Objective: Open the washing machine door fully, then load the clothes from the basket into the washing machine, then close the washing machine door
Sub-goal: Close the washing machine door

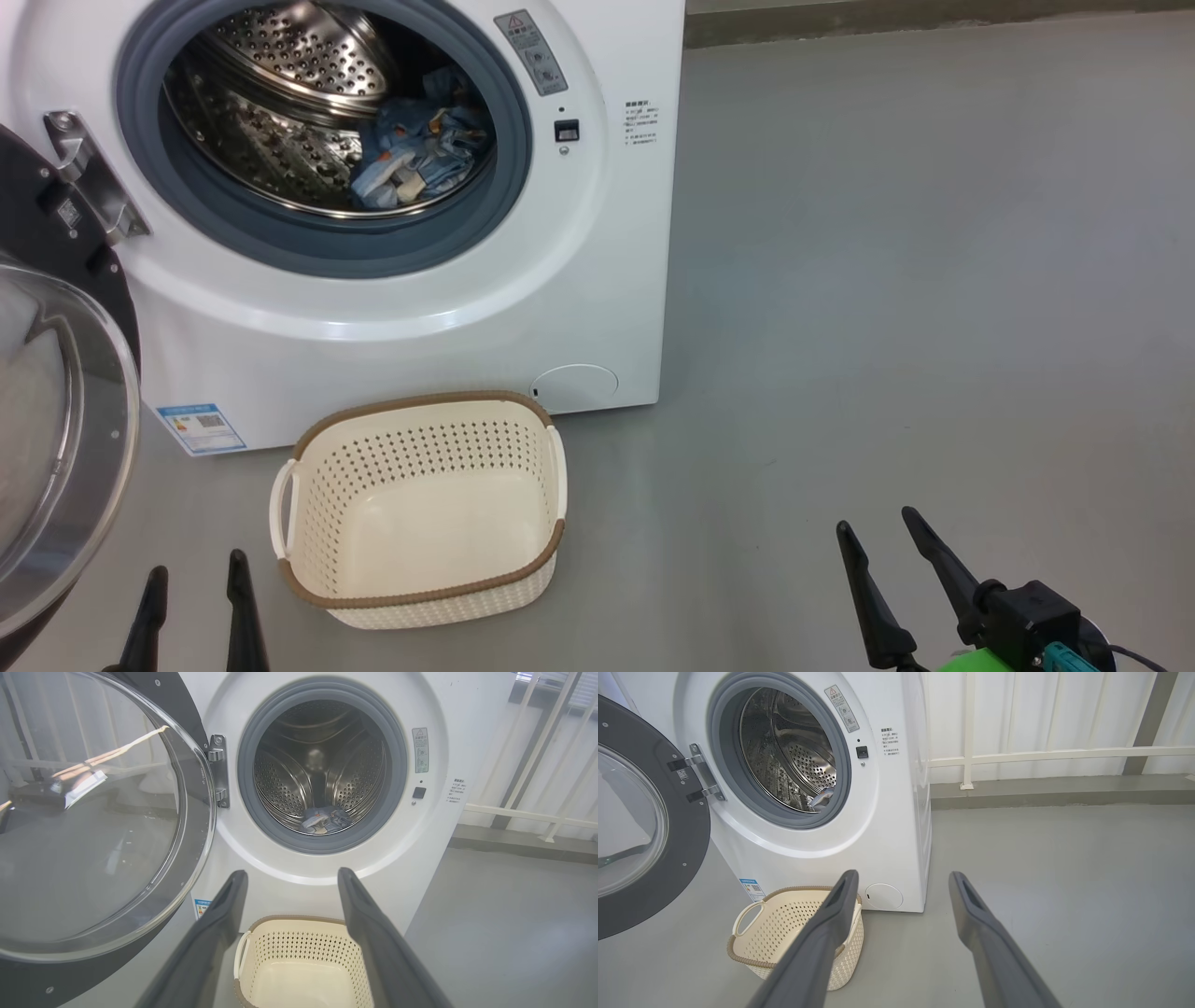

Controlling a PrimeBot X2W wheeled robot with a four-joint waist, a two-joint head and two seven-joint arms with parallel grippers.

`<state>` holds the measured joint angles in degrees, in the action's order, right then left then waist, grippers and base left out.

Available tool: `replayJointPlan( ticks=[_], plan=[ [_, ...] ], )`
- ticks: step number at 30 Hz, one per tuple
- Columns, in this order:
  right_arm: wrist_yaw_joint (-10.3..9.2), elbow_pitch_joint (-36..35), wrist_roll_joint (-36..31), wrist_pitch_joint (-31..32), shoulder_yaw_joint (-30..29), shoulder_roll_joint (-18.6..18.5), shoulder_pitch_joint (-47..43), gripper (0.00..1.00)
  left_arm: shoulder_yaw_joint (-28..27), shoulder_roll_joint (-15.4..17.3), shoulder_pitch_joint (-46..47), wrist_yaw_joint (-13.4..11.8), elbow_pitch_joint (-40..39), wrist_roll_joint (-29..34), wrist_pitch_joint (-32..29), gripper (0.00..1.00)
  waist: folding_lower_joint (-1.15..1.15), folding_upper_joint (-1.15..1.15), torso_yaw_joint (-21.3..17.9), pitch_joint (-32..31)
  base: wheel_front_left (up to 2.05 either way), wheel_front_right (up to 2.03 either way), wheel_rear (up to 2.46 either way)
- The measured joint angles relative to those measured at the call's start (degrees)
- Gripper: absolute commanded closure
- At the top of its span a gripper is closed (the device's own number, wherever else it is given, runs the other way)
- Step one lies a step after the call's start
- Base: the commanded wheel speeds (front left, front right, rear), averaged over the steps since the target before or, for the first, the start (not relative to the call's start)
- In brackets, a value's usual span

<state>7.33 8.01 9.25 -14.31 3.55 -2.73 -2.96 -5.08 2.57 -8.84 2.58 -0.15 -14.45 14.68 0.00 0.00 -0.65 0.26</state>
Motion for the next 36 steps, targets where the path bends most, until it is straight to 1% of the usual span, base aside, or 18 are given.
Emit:
replayJointPlan(
  ticks=[29, 36],
  plan=[
    [0.00, 0.0, 0.0, 0.0, 0.6, 0.0, 0.0, 0.00, 0.3, 0.0, 0.0, 0.5, 0.0, 0.0, 0.0, 0.00, 0.00, 0.00, 1.4, -0.4, -0.01, 0.01, 0.00],
    [0.00, 0.1, -0.2, 0.0, 0.7, 0.0, 0.0, 0.00, 0.5, 0.0, 0.0, 0.5, 0.0, -0.2, 0.0, 0.00, 0.00, 0.00, 3.5, -0.5, 0.00, 0.00, 0.00]
  ],
)
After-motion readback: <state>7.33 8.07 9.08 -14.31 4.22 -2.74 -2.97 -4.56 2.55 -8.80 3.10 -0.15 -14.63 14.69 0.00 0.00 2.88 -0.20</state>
